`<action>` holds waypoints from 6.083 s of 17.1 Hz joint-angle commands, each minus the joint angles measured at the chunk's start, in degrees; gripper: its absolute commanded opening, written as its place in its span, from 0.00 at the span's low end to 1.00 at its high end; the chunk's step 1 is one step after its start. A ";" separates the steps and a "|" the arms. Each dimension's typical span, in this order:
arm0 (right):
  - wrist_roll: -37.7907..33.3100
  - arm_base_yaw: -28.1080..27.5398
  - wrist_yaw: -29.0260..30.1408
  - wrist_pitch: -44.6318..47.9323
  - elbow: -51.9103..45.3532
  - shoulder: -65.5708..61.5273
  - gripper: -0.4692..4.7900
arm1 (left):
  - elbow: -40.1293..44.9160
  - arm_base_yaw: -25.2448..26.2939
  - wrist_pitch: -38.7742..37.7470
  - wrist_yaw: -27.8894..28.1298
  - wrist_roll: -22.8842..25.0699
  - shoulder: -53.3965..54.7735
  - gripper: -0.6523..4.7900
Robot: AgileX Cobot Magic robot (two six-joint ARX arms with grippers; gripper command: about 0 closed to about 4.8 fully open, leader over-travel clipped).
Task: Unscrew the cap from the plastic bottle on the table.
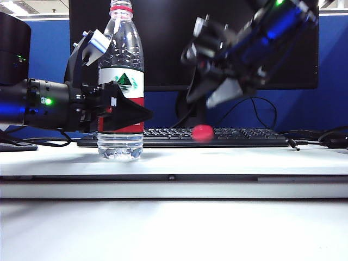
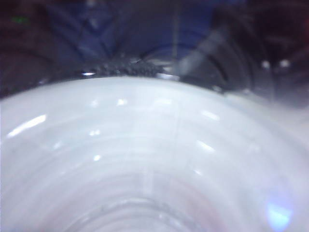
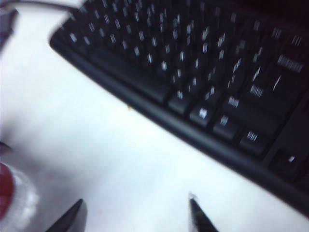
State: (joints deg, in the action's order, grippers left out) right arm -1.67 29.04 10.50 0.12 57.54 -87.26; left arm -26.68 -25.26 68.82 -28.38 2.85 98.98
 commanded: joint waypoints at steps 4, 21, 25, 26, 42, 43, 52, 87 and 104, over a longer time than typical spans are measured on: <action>-0.31 0.09 -0.13 -3.87 0.39 10.49 0.60 | -0.35 0.04 -1.01 3.93 0.37 0.17 0.72; -7.52 1.01 9.86 -25.64 0.13 41.55 0.08 | -0.46 0.04 0.83 4.20 0.37 0.17 0.97; -7.52 1.07 10.05 -25.64 0.13 41.55 0.08 | -0.46 0.04 0.96 4.17 0.35 0.15 1.00; -7.52 1.07 10.05 -25.64 0.13 41.55 0.08 | -0.46 0.04 1.20 4.17 0.35 0.15 1.00; -7.39 1.22 11.74 -26.75 0.13 41.66 0.08 | 1.46 0.11 -10.08 2.73 1.64 -14.43 1.00; -7.37 1.86 11.72 -26.62 0.13 41.66 0.08 | 1.46 0.11 -10.01 3.13 1.70 -15.63 1.00; -7.37 7.23 9.99 -25.14 0.13 41.64 0.08 | 1.05 0.11 -8.41 8.22 5.07 -26.29 1.00; -4.31 8.52 -37.44 -21.42 -42.42 86.55 0.08 | 17.22 0.07 -76.98 19.52 -33.29 -96.83 0.11; -4.31 8.55 -37.44 -21.49 -42.42 86.90 0.08 | 26.23 21.05 -69.44 26.69 -13.40 -98.82 0.11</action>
State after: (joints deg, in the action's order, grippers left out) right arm -6.13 37.56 -26.89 -22.04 15.05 -0.34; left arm -0.40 -5.02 -1.41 -1.43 -12.51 0.30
